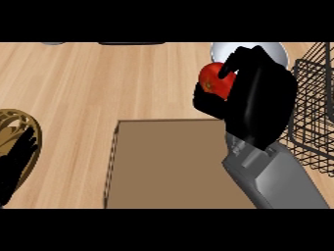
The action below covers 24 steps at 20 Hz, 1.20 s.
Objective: Pick the tomato from the tray and place it in the tiered basket
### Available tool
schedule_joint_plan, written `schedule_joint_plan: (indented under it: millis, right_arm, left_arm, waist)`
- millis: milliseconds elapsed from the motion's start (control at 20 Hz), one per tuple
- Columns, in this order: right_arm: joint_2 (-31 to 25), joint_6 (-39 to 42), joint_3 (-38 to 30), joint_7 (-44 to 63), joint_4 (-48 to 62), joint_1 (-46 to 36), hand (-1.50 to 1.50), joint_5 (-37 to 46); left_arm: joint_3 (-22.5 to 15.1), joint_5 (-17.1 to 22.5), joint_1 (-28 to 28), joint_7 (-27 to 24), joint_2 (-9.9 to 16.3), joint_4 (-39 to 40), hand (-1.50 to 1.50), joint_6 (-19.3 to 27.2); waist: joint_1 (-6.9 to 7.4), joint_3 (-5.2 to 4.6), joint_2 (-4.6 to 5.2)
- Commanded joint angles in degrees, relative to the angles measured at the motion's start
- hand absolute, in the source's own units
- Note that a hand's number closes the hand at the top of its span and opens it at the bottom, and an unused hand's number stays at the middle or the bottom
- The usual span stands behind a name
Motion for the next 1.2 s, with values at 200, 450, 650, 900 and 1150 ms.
schedule_joint_plan:
  millis: [200,450,650,900,1150]
  right_arm:
    - [-7.4,4.8,-14.1,-6.0,-1.8,1.6,1.50,-3.2]
    - [-6.5,-8.5,-23.6,-14.8,5.0,-0.6,1.50,-12.0]
    - [-11.0,-10.0,-30.6,-23.1,9.4,0.1,1.50,-19.5]
    - [-14.7,-9.8,-33.8,-28.0,18.4,-5.2,1.50,-22.7]
    - [-25.5,-0.9,-25.4,-31.2,24.3,-0.9,1.50,-9.0]
  left_arm:
    - [-0.9,-1.4,-1.9,0.9,-1.1,0.0,0.00,0.8]
    - [-2.3,-3.3,-1.4,-0.9,-2.5,0.8,0.00,1.7]
    - [0.5,0.2,0.4,1.2,-0.1,-2.2,0.00,-1.4]
    - [-0.1,-2.1,-0.6,-1.9,-2.1,1.4,0.00,0.0]
    - [-0.1,-2.1,-1.3,0.6,-1.7,-0.8,0.00,0.6]
  waist:
    - [0.85,0.03,0.38]
    - [1.33,0.09,0.69]
    - [1.53,0.07,0.49]
    - [1.37,0.02,0.49]
    - [0.49,-0.28,0.83]
